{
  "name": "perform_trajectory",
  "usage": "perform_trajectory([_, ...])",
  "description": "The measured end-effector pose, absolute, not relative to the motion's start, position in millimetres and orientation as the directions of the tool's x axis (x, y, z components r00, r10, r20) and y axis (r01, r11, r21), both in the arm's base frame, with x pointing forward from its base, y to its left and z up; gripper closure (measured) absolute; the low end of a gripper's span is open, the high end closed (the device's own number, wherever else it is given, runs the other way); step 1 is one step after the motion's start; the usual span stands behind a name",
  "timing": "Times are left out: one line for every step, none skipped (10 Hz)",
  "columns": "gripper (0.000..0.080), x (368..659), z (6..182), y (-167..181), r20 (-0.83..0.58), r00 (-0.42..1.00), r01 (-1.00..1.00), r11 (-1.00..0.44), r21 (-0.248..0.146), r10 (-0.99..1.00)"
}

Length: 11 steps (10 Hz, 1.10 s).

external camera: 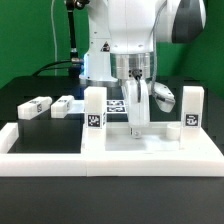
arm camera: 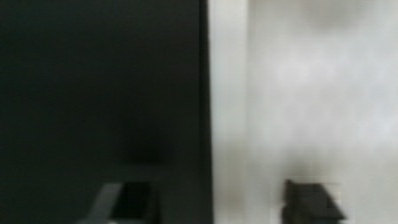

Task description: Assemble desk

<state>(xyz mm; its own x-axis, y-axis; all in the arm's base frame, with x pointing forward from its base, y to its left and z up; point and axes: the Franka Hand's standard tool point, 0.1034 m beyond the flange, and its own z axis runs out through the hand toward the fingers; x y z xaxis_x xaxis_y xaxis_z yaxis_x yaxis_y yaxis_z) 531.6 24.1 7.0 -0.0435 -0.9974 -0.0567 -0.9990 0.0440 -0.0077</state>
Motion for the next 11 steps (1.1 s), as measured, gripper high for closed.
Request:
perform_trajectory([0.0575,532,6.9,24,-0.057,-0.043,-0.999,0.044,-0.008,-0.997])
perform_trajectory([0.0741,532,7.5,24,-0.056,-0.041,-0.999,0.041,-0.011,-0.998])
perform_trajectory([0.0750,533,7.9,24,-0.055,-0.040,-0.999,0.041,-0.014,-0.998])
perform_trajectory([0.0750,533,7.9,24,-0.055,-0.040,-0.999,0.041,-0.014,-0.998])
perform_trajectory([0.0750,533,7.9,24,-0.055,-0.040,-0.999,0.040,-0.015,-0.998])
perform_trajectory([0.0750,533,7.9,24,-0.055,-0.040,-0.999,0.040,-0.015,-0.998])
perform_trajectory([0.0750,533,7.9,24,-0.055,-0.039,-0.999,0.040,-0.015,-0.998])
perform_trajectory([0.0750,533,7.9,24,-0.055,-0.039,-0.999,0.040,-0.015,-0.998])
perform_trajectory([0.0750,533,7.9,24,-0.055,-0.039,-0.999,0.040,-0.015,-0.998])
perform_trajectory([0.0750,532,9.0,19,-0.044,0.018,-0.999,-0.017,-0.038,-0.999])
perform_trajectory([0.0750,517,8.5,7,-0.023,0.078,-0.995,-0.076,-0.063,-0.997])
